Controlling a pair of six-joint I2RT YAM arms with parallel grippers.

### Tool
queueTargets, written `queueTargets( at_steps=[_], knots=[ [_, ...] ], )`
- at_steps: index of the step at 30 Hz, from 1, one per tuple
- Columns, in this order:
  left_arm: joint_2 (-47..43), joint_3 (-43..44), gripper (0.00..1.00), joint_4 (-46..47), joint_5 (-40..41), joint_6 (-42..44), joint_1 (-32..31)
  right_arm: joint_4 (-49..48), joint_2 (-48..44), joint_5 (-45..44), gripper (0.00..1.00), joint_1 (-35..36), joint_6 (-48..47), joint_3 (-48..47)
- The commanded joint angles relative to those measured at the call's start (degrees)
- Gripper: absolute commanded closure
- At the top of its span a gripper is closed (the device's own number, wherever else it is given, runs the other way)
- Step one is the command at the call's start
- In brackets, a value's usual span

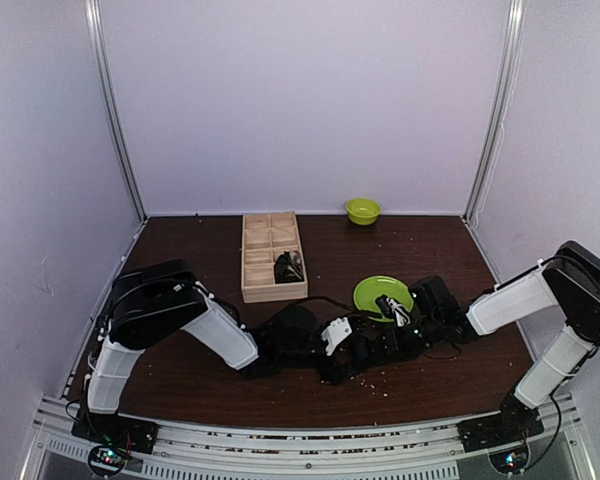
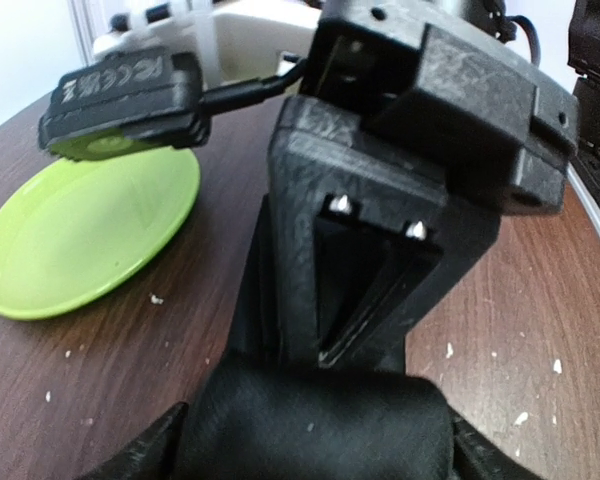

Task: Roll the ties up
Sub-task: Roll the tie at the center of the board.

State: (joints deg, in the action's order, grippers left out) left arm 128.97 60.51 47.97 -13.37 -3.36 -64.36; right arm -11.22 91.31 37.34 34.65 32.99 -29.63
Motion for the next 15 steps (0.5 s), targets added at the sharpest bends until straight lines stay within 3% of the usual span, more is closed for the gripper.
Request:
queueTargets(
  at_steps=[1,4,9,15],
  knots=[
    [1.61,2.42,0.27,1.48,-2.58,1.84,-0.16,2.86,2.68,-4.01,1.0,0.07,0.85,1.93],
    [1.2,2.01,0.44,0.51,-1.98,2.17,-0.15,1.55,2.84,-3.55,1.0,0.49,1.81,2.02],
    [-1.12,-0.75,0.57,-5.16,-1.75,3.15,-0.15,1.76,1.13,-1.85,0.99,0.17,2.11,2.04],
    [-4.29,-3.08,0.59,-16.01,-0.66,5.48,-0.15,3.82,-7.84,0.71,0.72,-1.56,2.49,1.62]
  ],
)
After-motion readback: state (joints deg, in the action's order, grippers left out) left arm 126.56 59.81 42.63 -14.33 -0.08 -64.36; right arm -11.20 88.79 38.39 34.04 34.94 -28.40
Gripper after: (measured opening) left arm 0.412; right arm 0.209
